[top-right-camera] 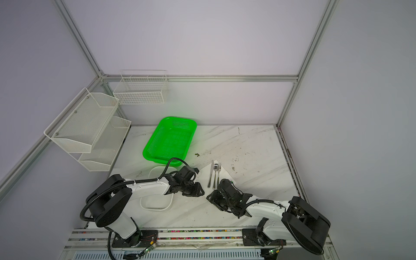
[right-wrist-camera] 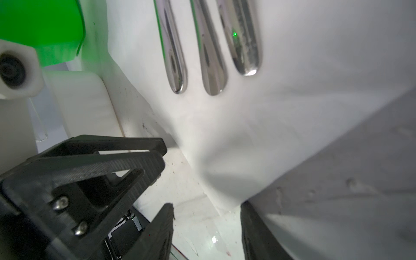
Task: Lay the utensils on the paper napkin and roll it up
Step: 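Lower both grippers toward the napkin edge nearest the robot, then pinch the near napkin edge with both grippers and lift it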
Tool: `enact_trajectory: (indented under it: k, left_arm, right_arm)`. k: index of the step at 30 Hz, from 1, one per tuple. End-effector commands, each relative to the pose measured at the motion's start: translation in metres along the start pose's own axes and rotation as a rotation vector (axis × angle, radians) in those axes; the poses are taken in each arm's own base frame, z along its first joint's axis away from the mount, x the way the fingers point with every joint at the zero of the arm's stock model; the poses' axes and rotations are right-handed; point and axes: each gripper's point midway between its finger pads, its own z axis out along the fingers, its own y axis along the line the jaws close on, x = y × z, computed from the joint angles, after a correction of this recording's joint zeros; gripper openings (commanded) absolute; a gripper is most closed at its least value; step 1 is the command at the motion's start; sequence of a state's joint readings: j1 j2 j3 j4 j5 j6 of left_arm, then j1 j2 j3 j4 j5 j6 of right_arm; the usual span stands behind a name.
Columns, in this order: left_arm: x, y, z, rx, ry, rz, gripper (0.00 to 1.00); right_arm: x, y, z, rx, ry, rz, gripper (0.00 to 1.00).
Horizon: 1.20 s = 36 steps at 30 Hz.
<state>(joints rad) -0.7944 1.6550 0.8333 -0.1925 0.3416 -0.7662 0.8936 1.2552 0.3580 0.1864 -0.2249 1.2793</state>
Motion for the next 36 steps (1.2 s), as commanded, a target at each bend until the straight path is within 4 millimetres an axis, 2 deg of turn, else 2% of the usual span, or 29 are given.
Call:
enact_trajectory:
  k: [1,5,10,16,20,25,36]
  left_arm:
    - [-0.031,-0.038,-0.008,0.09,-0.072,0.058,0.28]
    - [-0.034,-0.039,-0.014,0.086,-0.095,0.047,0.28]
    - [-0.038,-0.032,-0.033,0.032,-0.156,0.03,0.29]
    - [-0.026,-0.021,-0.042,0.016,-0.167,-0.017,0.29]
    - [-0.018,-0.018,-0.047,0.031,-0.171,-0.05,0.29]
    - [-0.013,-0.024,-0.046,0.071,-0.157,-0.037,0.28]
    - [-0.018,-0.055,-0.029,0.141,-0.113,0.028,0.27]
  right_arm:
    - [0.001,-0.026,0.007,0.093,-0.009,0.062,0.52]
    - [-0.003,-0.012,0.008,0.049,-0.024,0.049,0.53]
    - [-0.015,0.022,0.005,-0.02,-0.069,-0.012,0.54]
    - [-0.028,0.05,-0.001,-0.062,-0.134,-0.026,0.55]
    - [-0.039,0.053,-0.006,-0.07,-0.196,-0.007,0.55]
    - [-0.055,0.056,-0.012,-0.08,-0.256,0.016,0.55]
    - [-0.078,0.052,-0.021,-0.085,-0.293,0.049,0.56]
